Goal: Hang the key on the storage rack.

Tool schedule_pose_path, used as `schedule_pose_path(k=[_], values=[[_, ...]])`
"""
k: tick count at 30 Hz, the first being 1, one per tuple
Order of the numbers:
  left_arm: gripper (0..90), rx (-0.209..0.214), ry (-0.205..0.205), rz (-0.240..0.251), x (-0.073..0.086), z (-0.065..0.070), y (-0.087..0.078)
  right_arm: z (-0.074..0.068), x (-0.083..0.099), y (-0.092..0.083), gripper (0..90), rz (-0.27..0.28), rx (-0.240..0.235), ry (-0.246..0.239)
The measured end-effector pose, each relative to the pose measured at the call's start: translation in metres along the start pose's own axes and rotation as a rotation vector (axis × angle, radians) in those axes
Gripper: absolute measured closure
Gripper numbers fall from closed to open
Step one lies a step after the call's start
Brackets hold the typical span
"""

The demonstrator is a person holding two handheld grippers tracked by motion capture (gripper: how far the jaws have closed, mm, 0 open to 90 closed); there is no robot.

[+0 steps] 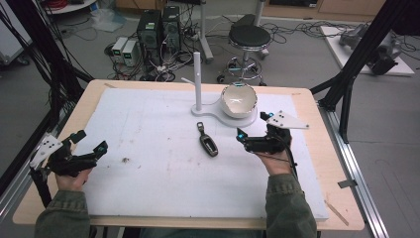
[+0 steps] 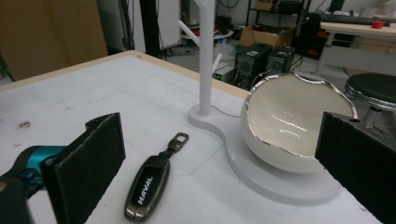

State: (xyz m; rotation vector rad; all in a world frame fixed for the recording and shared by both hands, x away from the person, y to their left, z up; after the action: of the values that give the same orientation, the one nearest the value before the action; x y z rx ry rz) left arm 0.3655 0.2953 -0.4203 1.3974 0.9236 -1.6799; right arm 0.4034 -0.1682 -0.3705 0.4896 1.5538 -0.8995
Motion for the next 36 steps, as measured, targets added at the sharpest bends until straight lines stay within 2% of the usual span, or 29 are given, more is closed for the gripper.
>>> schedule_pose_path(k=[5,9,11,16,21,32,36], values=[[2.0,0.002,-0.006,0.003,-0.001,-0.001,-0.001,-0.011,-0.011,0.016,0.8,-0.013,-0.035,0.000],[2.0,0.003,-0.007,0.007,-0.001,-0.001,-0.001,-0.016,-0.015,0.026,0.7,-0.027,-0.046,0.001],[2.0,0.014,-0.010,0.004,-0.001,0.000,0.000,-0.022,-0.018,0.038,0.8,-0.055,-0.063,0.004],[2.0,0.018,-0.008,-0.001,0.001,0.001,0.001,-0.036,-0.017,0.060,0.8,-0.128,-0.080,-0.035],[2.0,0.009,-0.008,-0.002,0.000,-0.001,-0.001,-0.048,-0.018,0.080,0.8,-0.161,-0.103,-0.059],[2.0,0.006,-0.014,0.002,0.000,-0.003,0.000,-0.058,-0.018,0.111,0.8,-0.204,-0.127,-0.064],[2.0,0.005,-0.015,-0.001,0.001,-0.004,0.000,-0.058,-0.011,0.119,0.8,-0.231,-0.128,-0.057]])
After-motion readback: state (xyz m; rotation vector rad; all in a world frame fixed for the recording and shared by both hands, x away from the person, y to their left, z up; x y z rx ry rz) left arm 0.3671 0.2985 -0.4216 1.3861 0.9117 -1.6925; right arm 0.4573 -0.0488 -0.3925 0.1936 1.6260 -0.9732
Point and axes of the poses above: each handheld gripper's, and its own axes: y roughly forward along the jaws, x roughly out of its underside, z roughly to its right, the point moved 9 cm from there along y, roughly forward along the jaws, and after that the axes turned 1 degree about -x, right-handed, at the moved point
